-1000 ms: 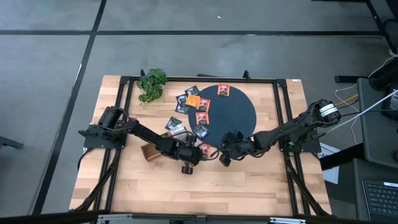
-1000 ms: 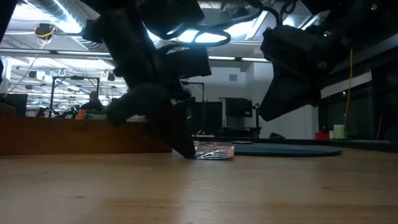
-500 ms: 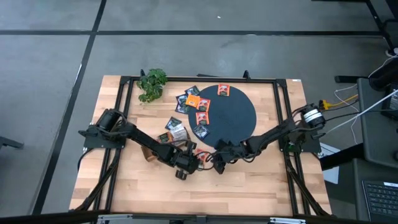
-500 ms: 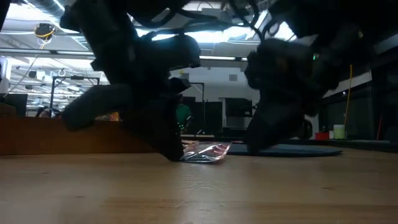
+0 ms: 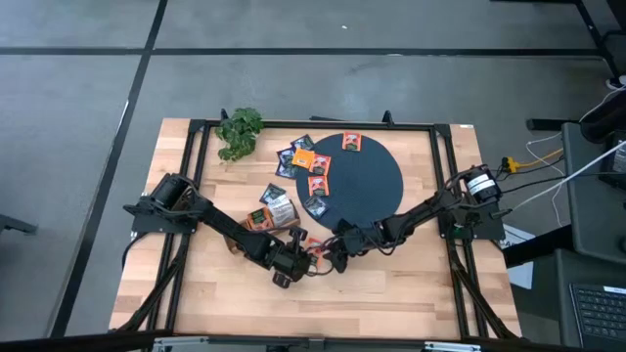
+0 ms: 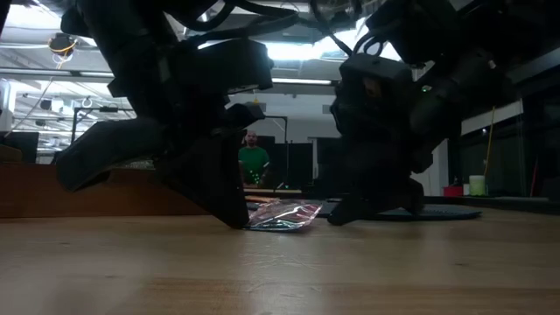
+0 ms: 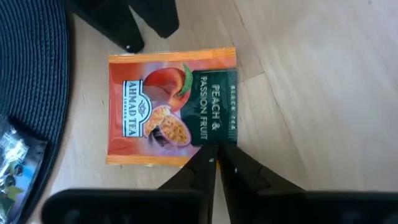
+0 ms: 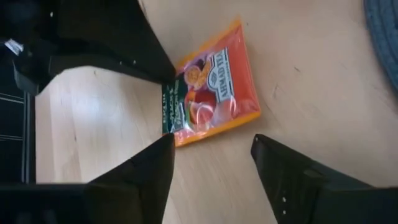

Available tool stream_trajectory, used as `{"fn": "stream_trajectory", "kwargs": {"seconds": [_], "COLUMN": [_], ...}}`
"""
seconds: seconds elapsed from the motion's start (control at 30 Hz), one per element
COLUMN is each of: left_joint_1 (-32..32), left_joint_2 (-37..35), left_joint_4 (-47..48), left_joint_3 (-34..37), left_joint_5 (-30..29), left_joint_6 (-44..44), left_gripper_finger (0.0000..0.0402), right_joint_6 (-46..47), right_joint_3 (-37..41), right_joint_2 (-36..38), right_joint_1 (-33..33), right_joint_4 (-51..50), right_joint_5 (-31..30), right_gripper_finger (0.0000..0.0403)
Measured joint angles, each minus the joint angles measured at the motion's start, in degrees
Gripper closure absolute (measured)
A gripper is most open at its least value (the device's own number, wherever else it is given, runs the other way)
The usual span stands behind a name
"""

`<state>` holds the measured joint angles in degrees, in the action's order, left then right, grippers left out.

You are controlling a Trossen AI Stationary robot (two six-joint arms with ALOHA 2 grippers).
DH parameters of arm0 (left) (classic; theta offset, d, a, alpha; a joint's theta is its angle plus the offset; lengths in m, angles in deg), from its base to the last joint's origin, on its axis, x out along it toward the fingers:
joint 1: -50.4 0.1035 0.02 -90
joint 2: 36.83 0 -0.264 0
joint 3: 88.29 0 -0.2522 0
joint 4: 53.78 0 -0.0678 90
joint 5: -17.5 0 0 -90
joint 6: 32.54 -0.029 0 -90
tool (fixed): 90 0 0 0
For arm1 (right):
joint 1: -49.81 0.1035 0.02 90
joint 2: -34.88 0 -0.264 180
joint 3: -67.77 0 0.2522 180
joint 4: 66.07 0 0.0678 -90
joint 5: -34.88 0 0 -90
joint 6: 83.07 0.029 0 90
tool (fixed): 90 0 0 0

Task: Pick & Place Tea
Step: Put the orange tea bag into the middle section of the wooden organizer

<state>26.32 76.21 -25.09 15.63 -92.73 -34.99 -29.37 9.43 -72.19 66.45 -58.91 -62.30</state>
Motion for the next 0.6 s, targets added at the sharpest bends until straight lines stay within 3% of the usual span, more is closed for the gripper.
{"fn": "stream_trajectory", "kwargs": {"seconds": [0.37, 0.6], "left_joint_1": [0.0, 0.07], "left_joint_2": [0.27, 0.39], "left_joint_4": [-1.69, -2.5], "left_joint_3": [0.13, 0.17], "left_joint_5": [-2.19, -5.82], "left_joint_6": [-0.42, 1.28], "left_gripper_finger": [0.0385, 0.0393], "right_joint_6": [-1.79, -2.96], "right_joint_3": [0.15, 0.17], "right_joint_2": [-0.22, -0.22], "right_joint_1": [-2.57, -2.72], "right_joint_4": [1.71, 1.83], "right_joint_5": [-1.09, -1.02], "right_gripper_finger": [0.0199, 0.0251]}}
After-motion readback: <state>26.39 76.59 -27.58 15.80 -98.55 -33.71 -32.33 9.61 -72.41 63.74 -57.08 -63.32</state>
